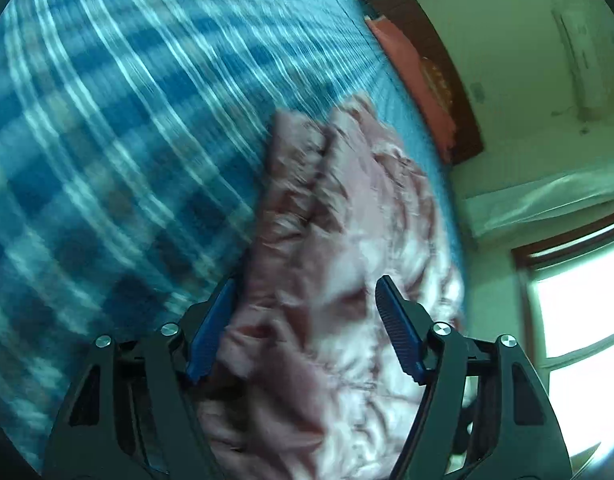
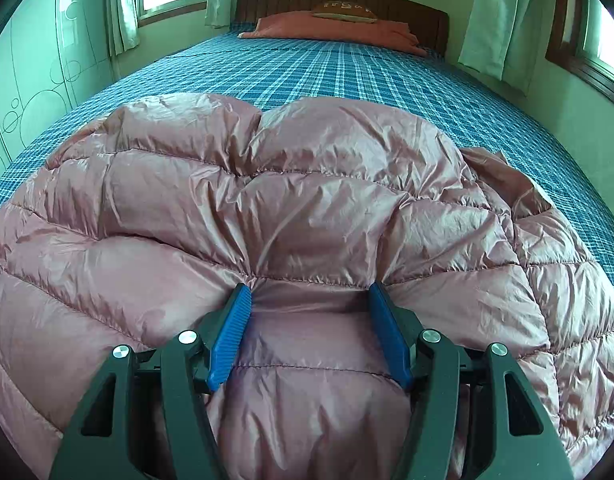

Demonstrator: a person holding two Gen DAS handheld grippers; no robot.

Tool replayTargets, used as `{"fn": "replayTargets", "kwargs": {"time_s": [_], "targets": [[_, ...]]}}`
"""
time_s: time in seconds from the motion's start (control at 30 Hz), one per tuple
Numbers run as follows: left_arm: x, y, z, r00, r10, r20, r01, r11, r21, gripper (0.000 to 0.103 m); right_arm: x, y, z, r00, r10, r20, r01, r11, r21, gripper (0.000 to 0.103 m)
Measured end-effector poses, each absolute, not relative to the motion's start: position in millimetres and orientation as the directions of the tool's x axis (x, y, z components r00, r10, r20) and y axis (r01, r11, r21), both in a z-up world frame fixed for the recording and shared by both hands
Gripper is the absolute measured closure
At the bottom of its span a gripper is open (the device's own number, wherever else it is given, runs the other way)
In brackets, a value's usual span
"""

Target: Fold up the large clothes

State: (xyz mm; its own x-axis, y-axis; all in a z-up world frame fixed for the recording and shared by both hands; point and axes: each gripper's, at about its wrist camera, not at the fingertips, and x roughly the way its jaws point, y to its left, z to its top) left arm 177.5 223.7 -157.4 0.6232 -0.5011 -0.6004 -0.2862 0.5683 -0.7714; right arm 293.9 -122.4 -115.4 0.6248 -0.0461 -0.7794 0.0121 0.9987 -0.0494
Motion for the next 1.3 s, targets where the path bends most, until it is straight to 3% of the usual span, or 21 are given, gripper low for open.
{"fn": "replayTargets", "kwargs": {"time_s": [0.33,0.47,0.53,0.63,1.03,1.3], "targets": [[195,204,-153,0.627,-0.468,-0.623,-0.281,0.610,-0.741,0.038,294,-122,-115,0.626,-0.045,-0.779,0.013,0.999,-0.047,0.043],[195,209,-157,0.626,-0.471,-0.621,-0.311,0.580,-0.753,0.053,294,-122,-115,0.626,-0.048,-0.778,0.014,0.999,-0.050,0.043],[195,208,-155,0.618,-0.478,-0.623,-0.293,0.596,-0.748,0.072,294,-122,-114,0.626,-0.049,-0.778,0.015,0.999,-0.051,0.043],[192,199,-136,0.638,-0.452,-0.623,-0.246,0.647,-0.721,0.083,295,-121,-114,0.626,-0.053,-0.778,0.015,0.998,-0.055,0.043],[186,136,-40,0.700,-0.445,-0.558,-0.054,0.747,-0.662,0.087,294,-132,-99,0.622,-0.029,-0.783,0.025,1.000,-0.017,0.043],[184,56,16,0.678,-0.507,-0.533,0.125,0.793,-0.596,0.087,264,-204,-61,0.659,-0.045,-0.751,0.112,0.993,0.040,0.042]]}}
